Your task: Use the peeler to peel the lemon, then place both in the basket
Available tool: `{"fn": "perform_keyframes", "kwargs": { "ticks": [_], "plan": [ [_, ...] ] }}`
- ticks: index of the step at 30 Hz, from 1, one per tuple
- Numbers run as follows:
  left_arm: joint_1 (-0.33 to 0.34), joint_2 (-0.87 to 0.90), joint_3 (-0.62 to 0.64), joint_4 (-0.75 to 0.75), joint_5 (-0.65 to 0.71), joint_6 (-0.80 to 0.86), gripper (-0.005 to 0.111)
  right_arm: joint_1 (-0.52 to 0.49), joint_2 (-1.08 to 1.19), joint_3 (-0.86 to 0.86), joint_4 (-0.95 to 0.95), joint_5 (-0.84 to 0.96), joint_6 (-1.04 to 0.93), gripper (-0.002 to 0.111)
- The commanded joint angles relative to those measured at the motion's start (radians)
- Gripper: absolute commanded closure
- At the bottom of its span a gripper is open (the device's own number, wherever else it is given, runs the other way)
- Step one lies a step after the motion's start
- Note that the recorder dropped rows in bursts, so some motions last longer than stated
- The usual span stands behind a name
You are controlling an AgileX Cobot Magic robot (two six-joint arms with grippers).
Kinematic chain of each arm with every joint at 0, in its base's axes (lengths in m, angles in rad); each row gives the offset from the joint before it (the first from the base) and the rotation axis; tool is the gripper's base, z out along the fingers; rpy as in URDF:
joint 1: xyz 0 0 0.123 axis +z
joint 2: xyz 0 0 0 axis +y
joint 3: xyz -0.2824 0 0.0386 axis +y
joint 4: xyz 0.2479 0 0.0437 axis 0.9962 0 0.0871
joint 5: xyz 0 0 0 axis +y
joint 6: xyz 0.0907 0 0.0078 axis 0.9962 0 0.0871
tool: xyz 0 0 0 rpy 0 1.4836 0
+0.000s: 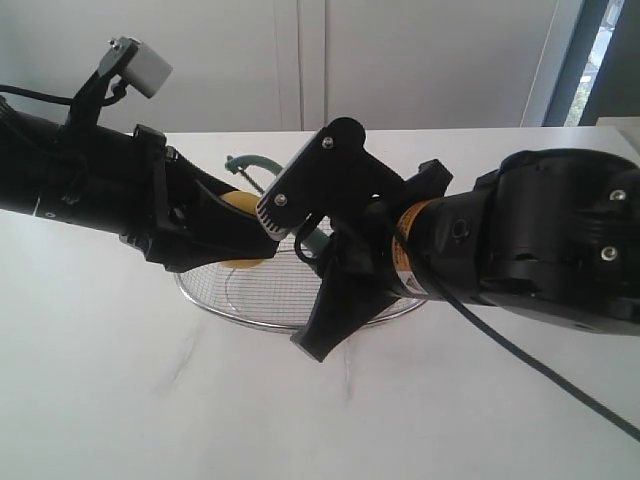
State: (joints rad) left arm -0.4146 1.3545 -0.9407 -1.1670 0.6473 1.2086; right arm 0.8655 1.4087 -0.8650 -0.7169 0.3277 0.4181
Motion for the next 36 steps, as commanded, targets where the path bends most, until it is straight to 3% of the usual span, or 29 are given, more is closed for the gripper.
{"fn": "perform_keyframes", "kwargs": {
  "ticks": [1, 36],
  "plan": [
    [0.005, -0.005, 0.003, -0.039, 0.016, 0.003, 0.107, 0.003, 0.000, -0.007, 0.006, 0.002, 0.005, 0.108],
    [0.005, -0.005, 0.003, -0.037, -0.028, 0.003, 0.107, 0.022, -0.059, -0.007, 0.037, 0.024, 0.005, 0.108]
  ]
}}
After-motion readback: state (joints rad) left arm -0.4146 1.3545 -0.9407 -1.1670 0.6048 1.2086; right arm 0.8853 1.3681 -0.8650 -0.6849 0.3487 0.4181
